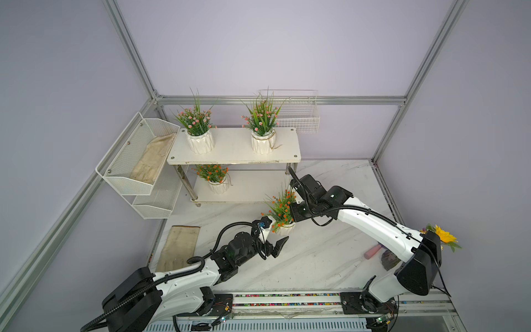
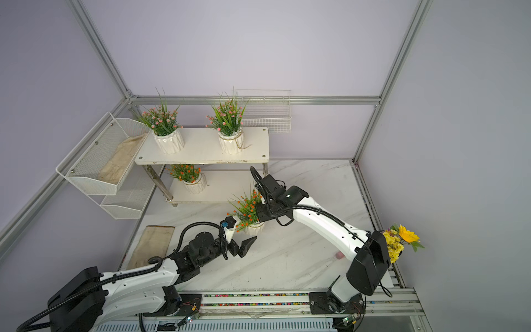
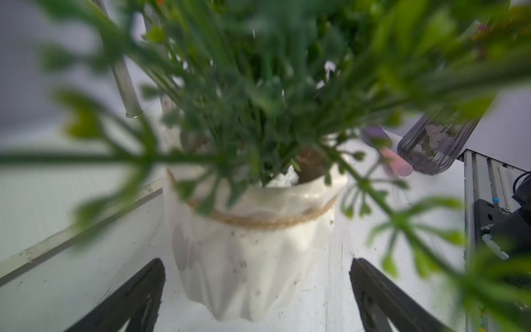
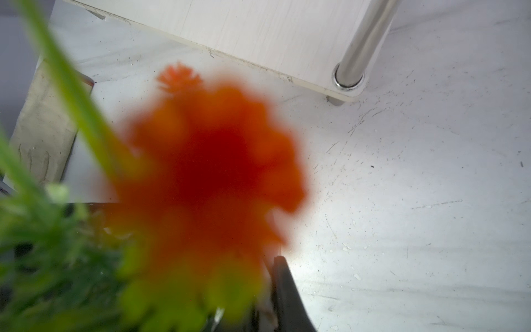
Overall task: Place the baby's breath potted plants on the rack by color
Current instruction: Pick up the baby's breath potted plant from the center of the board.
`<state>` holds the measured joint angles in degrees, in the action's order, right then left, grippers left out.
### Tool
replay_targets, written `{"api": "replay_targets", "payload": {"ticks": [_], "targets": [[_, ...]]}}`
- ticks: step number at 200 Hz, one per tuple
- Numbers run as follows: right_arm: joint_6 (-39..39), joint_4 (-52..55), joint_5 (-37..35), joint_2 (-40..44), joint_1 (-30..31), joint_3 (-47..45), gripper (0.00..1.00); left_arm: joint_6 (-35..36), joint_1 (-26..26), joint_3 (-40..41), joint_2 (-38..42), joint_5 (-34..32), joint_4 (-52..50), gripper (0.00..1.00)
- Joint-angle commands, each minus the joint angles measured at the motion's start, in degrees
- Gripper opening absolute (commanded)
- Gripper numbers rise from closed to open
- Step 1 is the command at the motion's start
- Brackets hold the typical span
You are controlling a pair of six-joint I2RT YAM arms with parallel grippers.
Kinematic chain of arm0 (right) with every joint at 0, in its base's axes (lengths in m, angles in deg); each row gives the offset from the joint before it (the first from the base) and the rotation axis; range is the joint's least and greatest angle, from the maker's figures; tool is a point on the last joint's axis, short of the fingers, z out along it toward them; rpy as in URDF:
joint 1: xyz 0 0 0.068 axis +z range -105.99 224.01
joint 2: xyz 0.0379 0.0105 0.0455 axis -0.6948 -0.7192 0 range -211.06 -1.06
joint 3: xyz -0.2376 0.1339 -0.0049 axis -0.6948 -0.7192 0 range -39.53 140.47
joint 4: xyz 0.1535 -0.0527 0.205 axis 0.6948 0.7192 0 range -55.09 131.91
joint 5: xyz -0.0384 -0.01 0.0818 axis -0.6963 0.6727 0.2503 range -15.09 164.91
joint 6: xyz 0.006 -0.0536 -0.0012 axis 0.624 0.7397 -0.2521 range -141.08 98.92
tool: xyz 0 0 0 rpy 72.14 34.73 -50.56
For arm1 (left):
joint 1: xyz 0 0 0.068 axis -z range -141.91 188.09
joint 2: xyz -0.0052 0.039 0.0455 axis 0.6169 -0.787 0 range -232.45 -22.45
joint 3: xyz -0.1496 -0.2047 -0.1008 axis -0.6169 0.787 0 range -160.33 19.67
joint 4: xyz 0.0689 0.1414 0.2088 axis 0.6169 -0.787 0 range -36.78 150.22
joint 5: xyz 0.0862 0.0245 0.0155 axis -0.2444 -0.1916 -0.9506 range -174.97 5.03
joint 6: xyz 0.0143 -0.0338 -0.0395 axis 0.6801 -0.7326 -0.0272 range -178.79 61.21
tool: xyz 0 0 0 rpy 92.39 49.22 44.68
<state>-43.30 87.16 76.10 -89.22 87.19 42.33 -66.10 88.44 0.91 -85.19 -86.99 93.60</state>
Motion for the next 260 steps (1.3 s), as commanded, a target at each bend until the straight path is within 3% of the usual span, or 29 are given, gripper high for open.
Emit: {"api": "replay_targets", "payload": {"ticks": [1, 156, 260], "targets": [[-1.22, -3.84, 2.46, 2.89, 0.14, -0.98, 0.07, 1.94, 0.28, -4.55, -1.03, 2.01, 7.85, 1.00], [-1.51, -8.36, 5.76, 3.63, 0.15, -3.76, 0.07, 0.98, 0.24, -9.14, -9.53, 4.58, 8.01, 1.00], [-0.70, -9.09, 2.89, 5.74, 0.17, -5.34, 0.07, 0.46, 0.19, -12.97, -11.59, 2.76, -0.97, 0.95]]}}
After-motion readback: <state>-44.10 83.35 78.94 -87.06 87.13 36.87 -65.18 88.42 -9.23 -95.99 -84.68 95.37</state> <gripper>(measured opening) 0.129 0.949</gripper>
